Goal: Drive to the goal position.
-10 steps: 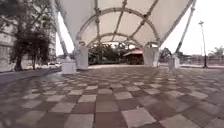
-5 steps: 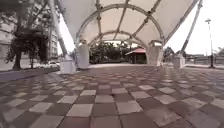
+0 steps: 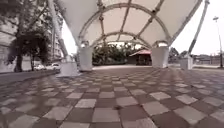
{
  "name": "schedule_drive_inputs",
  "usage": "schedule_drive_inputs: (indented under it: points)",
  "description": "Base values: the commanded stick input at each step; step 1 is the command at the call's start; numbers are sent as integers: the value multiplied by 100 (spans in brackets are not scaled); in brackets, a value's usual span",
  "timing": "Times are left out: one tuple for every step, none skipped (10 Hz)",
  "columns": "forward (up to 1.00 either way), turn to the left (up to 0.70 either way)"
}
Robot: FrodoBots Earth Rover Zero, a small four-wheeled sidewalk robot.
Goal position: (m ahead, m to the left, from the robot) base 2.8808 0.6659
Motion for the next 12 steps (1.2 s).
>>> schedule_drive_inputs:
  points:
    - [100,0]
    - [100,0]
    - [100,0]
    - [100,0]
    - [100,0]
    - [100,0]
    - [100,7]
    - [100,30]
    - [100,7]
    - [100,0]
    - [100,0]
    - [100,0]
